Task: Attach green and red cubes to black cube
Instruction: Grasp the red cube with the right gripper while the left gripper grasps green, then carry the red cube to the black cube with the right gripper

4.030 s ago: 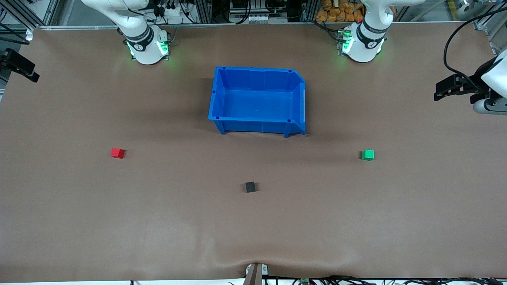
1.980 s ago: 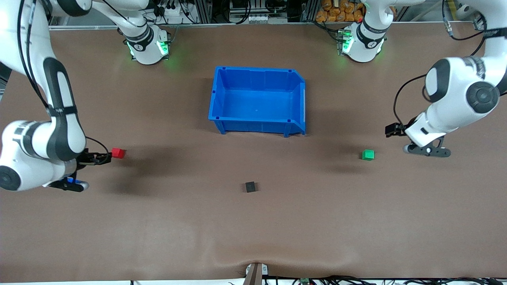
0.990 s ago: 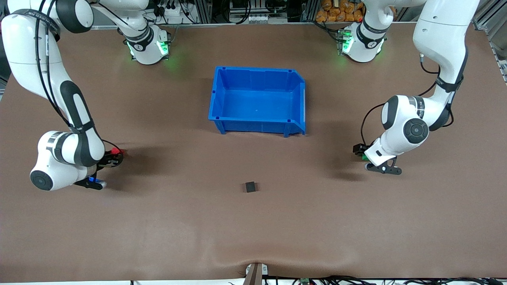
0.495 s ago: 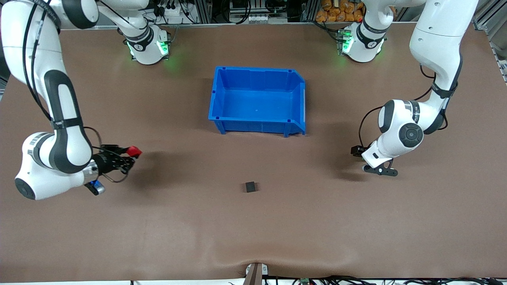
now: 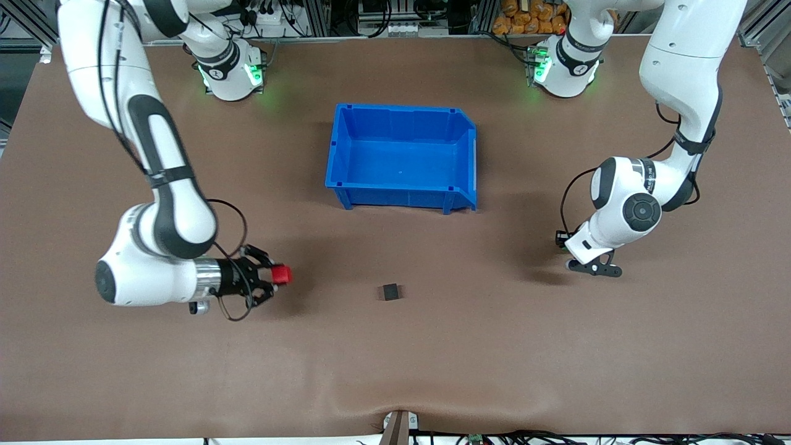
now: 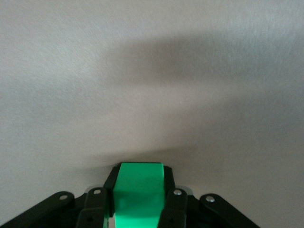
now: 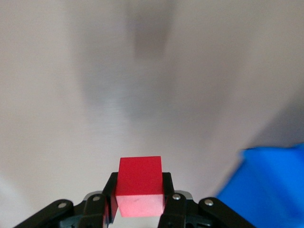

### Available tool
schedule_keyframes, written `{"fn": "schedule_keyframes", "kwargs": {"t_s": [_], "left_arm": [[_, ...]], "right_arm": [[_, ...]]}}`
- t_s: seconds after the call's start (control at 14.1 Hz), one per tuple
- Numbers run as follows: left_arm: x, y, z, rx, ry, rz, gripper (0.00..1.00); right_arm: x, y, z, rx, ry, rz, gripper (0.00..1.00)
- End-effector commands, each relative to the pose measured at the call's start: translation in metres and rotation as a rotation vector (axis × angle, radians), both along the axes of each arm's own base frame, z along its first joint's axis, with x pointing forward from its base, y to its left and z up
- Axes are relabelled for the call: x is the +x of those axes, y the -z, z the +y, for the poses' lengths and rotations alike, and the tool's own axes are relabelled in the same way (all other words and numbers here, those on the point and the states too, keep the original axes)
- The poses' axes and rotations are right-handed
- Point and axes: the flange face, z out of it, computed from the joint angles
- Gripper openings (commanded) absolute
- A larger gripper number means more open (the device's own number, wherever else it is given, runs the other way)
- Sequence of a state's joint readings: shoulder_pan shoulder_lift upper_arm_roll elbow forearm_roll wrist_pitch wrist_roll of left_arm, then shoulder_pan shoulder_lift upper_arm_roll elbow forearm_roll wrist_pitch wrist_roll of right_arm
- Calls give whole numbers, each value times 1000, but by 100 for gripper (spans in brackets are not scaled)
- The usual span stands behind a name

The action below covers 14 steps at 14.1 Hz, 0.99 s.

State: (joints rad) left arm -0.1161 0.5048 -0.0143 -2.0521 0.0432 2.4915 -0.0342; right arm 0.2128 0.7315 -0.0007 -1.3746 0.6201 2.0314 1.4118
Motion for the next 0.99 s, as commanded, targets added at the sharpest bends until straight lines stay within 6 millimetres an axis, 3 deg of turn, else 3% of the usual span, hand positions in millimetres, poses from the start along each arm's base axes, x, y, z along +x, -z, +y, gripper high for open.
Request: {"fn": "schedule_keyframes", "kwargs": {"t_s": [0.0,0.14,0.28,0.42,0.71,0.92], "left_arm": [[20,-19,-13,-4,-169,-53,0],[26,-30,-29,-16,-305,-73,0],[32,-40,-44,-31,-438,-93,0],[43,-54,-56,-53,-563,-121,0],[62,-71,-87,-102,-894,-150,0],[82,-70,-116,-141,-1153,-155,0]], "right_arm": [[-3,54,57,-25,100,-28,0],[-4,68,84,-41,177,-76,0],[-18,89,119,-41,149,-76,0],[-16,92,144,-3,205,-100,0],[-21,102,173,19,210,-122,0],[-26,111,182,14,205,-131,0]]}}
